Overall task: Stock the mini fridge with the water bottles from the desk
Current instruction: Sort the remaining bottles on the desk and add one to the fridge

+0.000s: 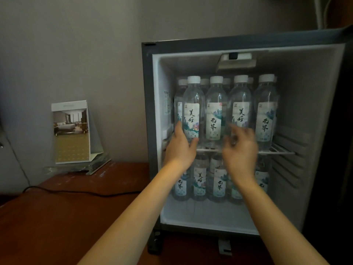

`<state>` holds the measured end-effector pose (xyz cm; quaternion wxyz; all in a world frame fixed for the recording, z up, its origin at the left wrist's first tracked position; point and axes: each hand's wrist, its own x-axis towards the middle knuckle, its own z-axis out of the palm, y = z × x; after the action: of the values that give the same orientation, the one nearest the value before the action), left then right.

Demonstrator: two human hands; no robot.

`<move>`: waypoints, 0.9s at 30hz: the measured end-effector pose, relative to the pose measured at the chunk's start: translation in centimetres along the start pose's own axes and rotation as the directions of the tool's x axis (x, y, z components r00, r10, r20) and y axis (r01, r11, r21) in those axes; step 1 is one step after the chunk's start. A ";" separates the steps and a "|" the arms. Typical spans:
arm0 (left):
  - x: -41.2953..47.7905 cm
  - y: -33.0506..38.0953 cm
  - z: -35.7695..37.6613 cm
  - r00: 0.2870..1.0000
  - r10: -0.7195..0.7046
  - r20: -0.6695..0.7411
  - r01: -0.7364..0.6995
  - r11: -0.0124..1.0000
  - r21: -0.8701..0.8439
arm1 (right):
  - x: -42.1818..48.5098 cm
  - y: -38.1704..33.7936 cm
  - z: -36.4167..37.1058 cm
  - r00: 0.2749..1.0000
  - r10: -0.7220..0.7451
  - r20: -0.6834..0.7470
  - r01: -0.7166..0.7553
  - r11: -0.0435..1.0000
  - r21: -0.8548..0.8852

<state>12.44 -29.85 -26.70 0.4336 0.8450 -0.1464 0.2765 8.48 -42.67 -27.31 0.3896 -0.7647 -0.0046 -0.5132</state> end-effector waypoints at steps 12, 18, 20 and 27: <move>1.6 0.3 1.0 1.000 0.013 0.005 -0.014 0.999 0.049 | 5.0 6.5 -3.0 0.998 0.041 0.036 -0.046 0.991 0.123; 1.7 0.4 1.0 1.000 -0.007 0.029 0.006 0.998 0.057 | 5.0 6.5 -3.7 0.998 0.027 0.062 -0.035 0.989 0.142; 1.7 0.3 0.9 0.998 -0.026 0.055 0.022 0.997 0.074 | 4.9 6.5 -4.3 0.990 0.063 0.126 -0.085 0.980 0.181; 1.5 0.5 1.4 0.998 -0.052 -0.045 0.054 0.998 0.045 | 5.0 6.5 -5.8 0.973 0.150 0.176 -0.165 0.983 0.076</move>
<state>13.88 -31.29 -26.15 0.4245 0.8520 -0.1080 0.2866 8.94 -52.65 -26.18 0.4615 -0.7852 -0.0004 -0.4129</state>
